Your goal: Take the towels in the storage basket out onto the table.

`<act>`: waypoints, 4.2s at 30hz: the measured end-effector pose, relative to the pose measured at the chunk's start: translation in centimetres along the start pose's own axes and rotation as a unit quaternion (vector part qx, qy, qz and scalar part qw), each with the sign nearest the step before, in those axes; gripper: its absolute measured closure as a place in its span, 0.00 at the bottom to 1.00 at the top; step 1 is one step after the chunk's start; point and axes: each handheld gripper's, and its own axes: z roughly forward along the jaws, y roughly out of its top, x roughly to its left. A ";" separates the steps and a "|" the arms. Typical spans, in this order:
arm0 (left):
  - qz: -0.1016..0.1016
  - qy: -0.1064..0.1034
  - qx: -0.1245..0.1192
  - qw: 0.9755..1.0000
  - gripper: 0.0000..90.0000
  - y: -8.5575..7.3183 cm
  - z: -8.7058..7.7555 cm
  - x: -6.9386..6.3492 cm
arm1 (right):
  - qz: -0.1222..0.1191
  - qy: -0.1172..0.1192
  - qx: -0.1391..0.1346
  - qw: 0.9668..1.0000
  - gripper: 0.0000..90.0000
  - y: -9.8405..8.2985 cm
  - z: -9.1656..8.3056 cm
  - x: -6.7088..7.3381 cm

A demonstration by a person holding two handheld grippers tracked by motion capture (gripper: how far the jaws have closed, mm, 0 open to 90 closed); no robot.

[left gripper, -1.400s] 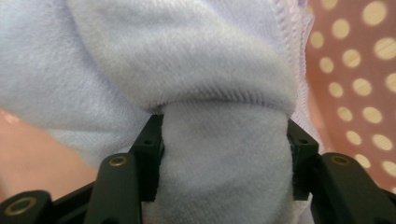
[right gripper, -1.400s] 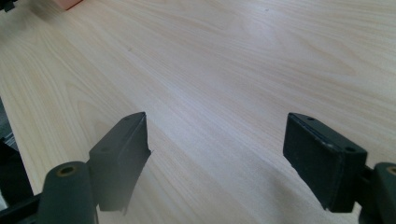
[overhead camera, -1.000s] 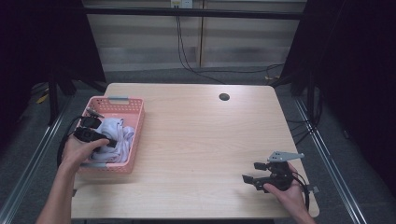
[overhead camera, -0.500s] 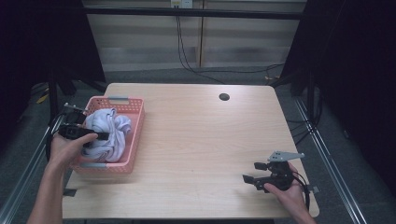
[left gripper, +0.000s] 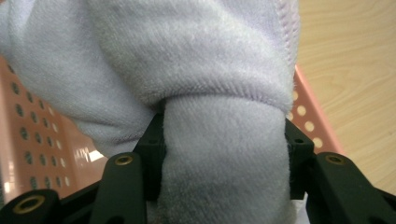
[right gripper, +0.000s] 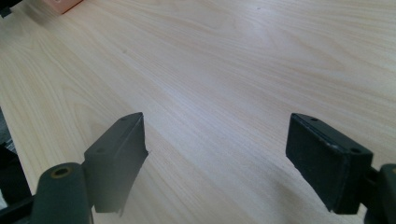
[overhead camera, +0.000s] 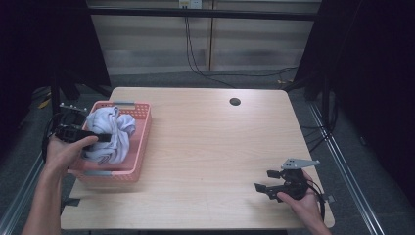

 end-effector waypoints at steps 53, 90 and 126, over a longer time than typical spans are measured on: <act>0.090 -0.084 -0.030 0.992 0.54 6.0 -0.8 -10.7 | 0.008 -0.006 -0.014 1.000 0.20 0.0 -0.7 -0.7; 0.156 -0.196 0.067 0.966 0.52 2.9 14.5 -22.8 | 0.004 0.001 -0.007 1.000 0.21 0.0 -0.4 -0.6; 0.165 -0.201 -0.015 0.965 0.21 -2.1 11.6 -20.2 | -0.008 0.017 -0.003 1.000 0.21 0.4 0.6 0.7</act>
